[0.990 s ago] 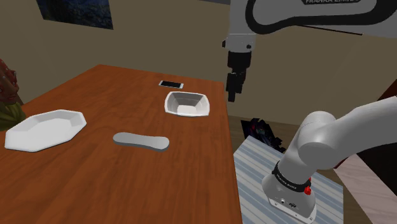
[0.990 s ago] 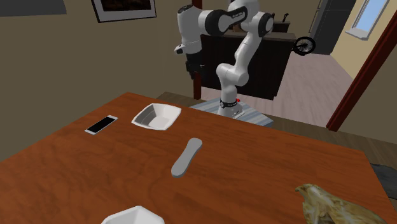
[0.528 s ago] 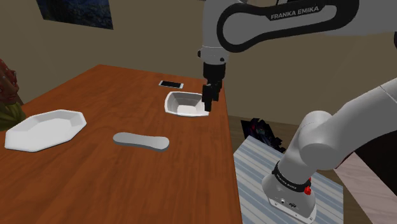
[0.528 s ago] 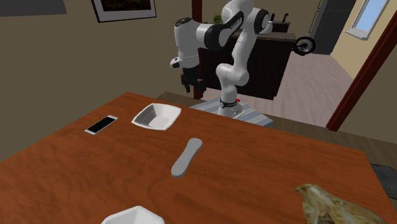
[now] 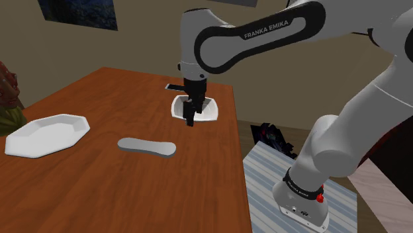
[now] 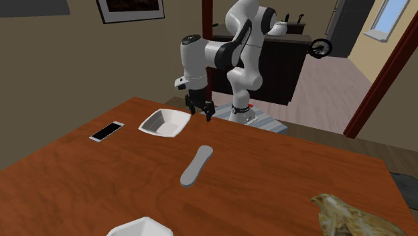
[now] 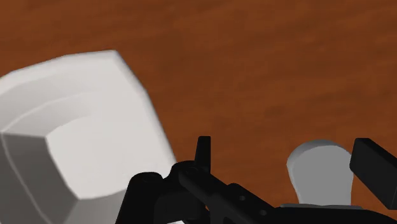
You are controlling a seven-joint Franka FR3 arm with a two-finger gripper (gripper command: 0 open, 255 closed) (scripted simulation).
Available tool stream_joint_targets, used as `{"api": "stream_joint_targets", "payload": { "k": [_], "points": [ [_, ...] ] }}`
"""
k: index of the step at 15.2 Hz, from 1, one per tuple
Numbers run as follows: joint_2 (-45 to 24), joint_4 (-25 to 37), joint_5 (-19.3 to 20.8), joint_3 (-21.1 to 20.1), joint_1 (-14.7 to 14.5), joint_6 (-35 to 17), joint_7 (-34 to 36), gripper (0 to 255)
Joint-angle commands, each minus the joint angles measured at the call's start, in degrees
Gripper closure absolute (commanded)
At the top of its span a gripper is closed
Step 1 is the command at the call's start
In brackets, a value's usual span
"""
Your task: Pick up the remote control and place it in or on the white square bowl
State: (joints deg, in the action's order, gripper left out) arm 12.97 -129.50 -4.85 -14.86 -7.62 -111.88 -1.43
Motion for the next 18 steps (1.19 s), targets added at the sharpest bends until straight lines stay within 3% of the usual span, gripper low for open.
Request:
{"api": "stream_joint_targets", "payload": {
  "k": [1, 13, 18],
  "points": [
    [-4.27, 2.67, 1.09, -1.39, -0.61, -2.28, 0.99, 0],
    [-28.22, 21.1, 12.32, -5.66, -6.34, -9.9, 7.07, 0],
    [-30.21, 20.32, 13.34, -5.36, -6.75, -12.6, 7.66, 0]
  ]
}}
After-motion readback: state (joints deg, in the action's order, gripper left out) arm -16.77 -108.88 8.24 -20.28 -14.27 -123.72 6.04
